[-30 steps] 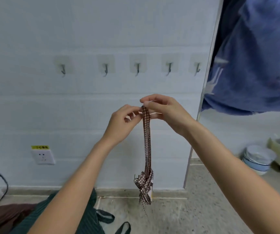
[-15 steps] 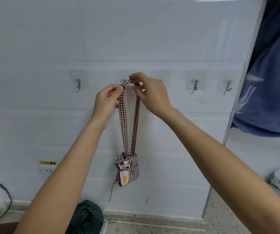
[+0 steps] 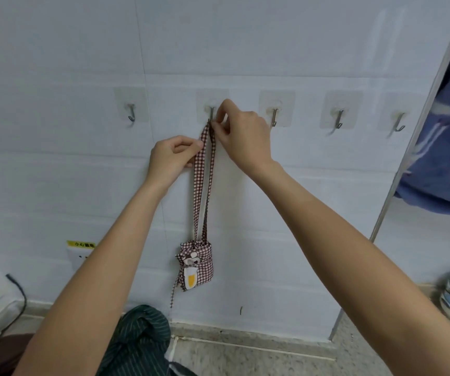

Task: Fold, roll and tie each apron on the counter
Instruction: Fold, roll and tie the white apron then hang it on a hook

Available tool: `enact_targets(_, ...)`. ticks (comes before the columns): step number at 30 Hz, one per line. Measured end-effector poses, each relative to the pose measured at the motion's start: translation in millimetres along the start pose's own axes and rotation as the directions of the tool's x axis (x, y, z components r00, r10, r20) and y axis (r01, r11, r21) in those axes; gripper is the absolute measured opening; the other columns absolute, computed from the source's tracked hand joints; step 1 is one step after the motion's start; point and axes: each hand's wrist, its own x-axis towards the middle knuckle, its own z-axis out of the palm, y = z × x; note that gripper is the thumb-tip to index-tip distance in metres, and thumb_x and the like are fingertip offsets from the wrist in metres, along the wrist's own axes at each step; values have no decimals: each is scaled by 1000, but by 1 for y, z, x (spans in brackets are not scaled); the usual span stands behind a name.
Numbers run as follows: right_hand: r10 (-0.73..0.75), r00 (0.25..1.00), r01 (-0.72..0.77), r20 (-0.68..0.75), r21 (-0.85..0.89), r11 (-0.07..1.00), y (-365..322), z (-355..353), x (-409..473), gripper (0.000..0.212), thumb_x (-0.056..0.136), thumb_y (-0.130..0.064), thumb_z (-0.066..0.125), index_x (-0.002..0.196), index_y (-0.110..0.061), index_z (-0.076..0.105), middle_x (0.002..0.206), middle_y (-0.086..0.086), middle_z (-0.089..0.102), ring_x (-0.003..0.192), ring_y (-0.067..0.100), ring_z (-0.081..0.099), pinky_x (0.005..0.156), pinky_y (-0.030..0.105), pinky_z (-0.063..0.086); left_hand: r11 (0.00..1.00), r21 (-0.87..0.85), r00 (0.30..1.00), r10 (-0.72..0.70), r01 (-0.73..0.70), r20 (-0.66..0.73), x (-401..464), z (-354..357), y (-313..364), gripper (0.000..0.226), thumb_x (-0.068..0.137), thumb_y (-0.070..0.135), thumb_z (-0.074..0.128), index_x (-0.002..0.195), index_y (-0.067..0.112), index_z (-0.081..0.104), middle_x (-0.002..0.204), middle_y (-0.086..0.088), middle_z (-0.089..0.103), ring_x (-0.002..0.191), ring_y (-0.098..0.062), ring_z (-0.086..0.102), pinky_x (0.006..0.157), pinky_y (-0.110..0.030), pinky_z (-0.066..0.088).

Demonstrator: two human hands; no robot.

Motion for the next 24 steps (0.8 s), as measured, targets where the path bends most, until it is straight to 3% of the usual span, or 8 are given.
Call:
enact_targets(4, 78, 996, -81, 31, 117, 990, 1, 5, -39, 12, 89, -24, 55, 94, -13, 57, 72, -7, 64, 69, 23, 60, 56, 30, 34, 997, 69, 999, 36, -36, -3, -17, -2, -17, 6, 85, 22, 68, 89, 19, 68, 78, -1, 68, 73, -10, 64, 72, -24, 53)
enact_targets(8, 166, 979, -182, 119, 135, 974, 12, 19, -96, 10, 90, -24, 53, 93, -15, 57, 74, -5, 65, 70, 22, 62, 60, 32, 43, 966, 258, 998, 10, -24, 54, -45, -6, -42, 11, 83, 33, 68, 92, 28, 67, 83, 14, 67, 77, -2, 62, 81, -24, 50)
enact_targets(12, 253, 873, -309, 417, 71, 948, 32, 43, -163, 26, 85, -16, 53, 110, -19, 58, 99, -3, 67, 88, 20, 62, 68, 29, 42, 846, 531, 954, -198, 51, 224, -85, -7, -73, 43, 75, 54, 68, 111, 32, 58, 103, 16, 63, 91, -4, 60, 87, -26, 46)
enact_targets(15, 180, 799, -350, 574, 202, 915, 31, 60, -202, 44, 84, -15, 59, 126, -22, 50, 115, -2, 59, 98, 15, 58, 82, 31, 47, 721, 691, 821, -428, 57, 378, -112, -4, -102, 74, 70, 61, 69, 131, 28, 45, 125, 9, 54, 109, -12, 54, 95, -36, 44)
enact_targets(16, 160, 799, -357, 580, 243, 902, 30, 65, -209, 44, 85, -16, 60, 127, -20, 50, 118, 0, 55, 102, 15, 56, 86, 31, 46, 721, 691, 805, -443, 58, 395, -116, -3, -109, 74, 71, 57, 71, 132, 25, 44, 128, 6, 54, 110, -14, 54, 96, -37, 45)
enact_targets(18, 169, 809, -392, 562, 304, 868, 28, 73, -221, 38, 86, -18, 62, 123, -13, 53, 117, 2, 55, 104, 16, 56, 89, 30, 46, 763, 641, 847, -393, 83, 359, -124, 0, -117, 60, 74, 44, 74, 126, 22, 51, 120, 3, 60, 103, -14, 58, 91, -33, 46)
enact_targets(22, 389, 788, -597, 477, 436, 674, 26, 80, -238, 20, 83, -17, 70, 98, -13, 58, 94, -6, 60, 87, 12, 60, 73, 17, 51, 869, 484, 925, -261, 102, 274, -127, 5, -121, 36, 74, 24, 77, 108, 23, 64, 101, 6, 66, 92, -5, 61, 73, -7, 43)
enact_targets(24, 446, 772, -630, 453, 455, 629, 27, 84, -245, 18, 81, -17, 72, 94, -16, 59, 90, -11, 60, 83, 8, 59, 70, 19, 51, 885, 457, 935, -236, 94, 264, -127, 9, -127, 32, 74, 20, 77, 104, 21, 67, 99, 6, 68, 89, -4, 61, 69, -1, 41)
